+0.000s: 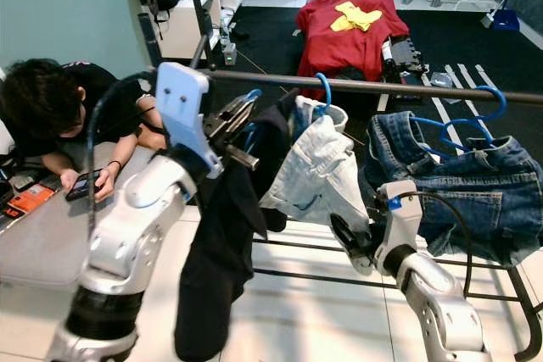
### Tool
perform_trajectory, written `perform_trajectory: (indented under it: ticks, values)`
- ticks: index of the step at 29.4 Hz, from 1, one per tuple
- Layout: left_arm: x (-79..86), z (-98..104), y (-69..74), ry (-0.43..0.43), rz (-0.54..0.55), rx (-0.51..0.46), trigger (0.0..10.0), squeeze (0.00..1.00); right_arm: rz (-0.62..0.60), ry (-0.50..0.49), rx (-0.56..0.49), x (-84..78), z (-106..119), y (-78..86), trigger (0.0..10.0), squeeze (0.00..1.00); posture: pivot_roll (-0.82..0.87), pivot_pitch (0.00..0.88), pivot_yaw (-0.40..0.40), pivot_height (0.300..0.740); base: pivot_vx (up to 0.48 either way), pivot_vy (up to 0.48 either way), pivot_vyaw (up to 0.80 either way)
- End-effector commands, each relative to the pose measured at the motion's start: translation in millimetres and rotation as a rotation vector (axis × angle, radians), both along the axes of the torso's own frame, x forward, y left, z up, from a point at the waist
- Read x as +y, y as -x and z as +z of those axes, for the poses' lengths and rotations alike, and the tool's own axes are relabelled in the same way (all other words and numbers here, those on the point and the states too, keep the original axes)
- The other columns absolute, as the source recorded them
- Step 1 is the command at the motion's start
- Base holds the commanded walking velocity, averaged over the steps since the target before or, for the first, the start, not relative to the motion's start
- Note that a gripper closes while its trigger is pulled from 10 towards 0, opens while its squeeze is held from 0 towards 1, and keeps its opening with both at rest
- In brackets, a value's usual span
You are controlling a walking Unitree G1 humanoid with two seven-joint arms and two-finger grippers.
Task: Hang hanger
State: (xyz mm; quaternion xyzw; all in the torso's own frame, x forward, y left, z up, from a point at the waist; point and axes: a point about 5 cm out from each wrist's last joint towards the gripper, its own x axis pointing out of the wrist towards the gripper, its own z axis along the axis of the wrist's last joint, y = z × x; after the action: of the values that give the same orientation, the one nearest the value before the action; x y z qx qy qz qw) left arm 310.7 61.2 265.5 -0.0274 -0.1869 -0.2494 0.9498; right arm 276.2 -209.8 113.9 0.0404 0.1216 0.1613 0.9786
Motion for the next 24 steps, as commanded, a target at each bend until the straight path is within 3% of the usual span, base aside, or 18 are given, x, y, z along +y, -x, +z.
perform_trajectory:
  ticks: [1,6,9,12,16,21,24]
  values:
    - [-1.3,7,-5.6,0.074,0.013,-0.006,10.0,0.00,-0.001,0.000,0.009,1.5,-2,1.0,10.0,0.00,-0.01,0.054,0.008,0.740,0.000,-0.412,0.00]
    - [0.3,1,-17.5,0.004,0.095,0.020,10.0,0.00,-0.007,0.001,0.009,-0.5,-2,3.5,10.0,0.00,-0.03,0.054,0.015,0.740,0.000,-0.428,0.00]
    - [2.4,0,-19.9,0.000,0.110,0.030,10.0,0.00,-0.013,0.002,0.010,-2.5,-2,4.9,10.0,0.00,-0.03,0.052,0.015,0.740,0.000,-0.428,0.00]
    - [18.5,-3,-30.7,0.027,0.188,0.065,10.0,0.00,-0.020,0.006,0.019,-7.1,-3,7.7,10.0,0.00,-0.04,0.049,0.013,0.740,0.000,0.000,0.00]
    - [23.9,-1,-33.4,0.043,0.202,0.060,10.0,0.00,-0.020,0.007,0.020,-8.0,-3,8.0,10.0,0.00,-0.04,0.046,0.010,0.740,0.000,0.000,0.00]
    - [32.7,13,-36.3,0.066,0.222,-0.008,10.0,0.00,-0.012,0.008,0.019,-7.5,-1,6.9,10.0,0.00,-0.04,0.043,0.007,0.740,0.000,0.000,0.00]
    - [39.2,30,-36.5,0.046,0.272,-0.103,10.0,0.00,-0.003,0.005,0.020,-4.5,-2,7.3,10.0,0.00,-0.04,0.043,0.016,0.740,0.102,0.000,0.00]
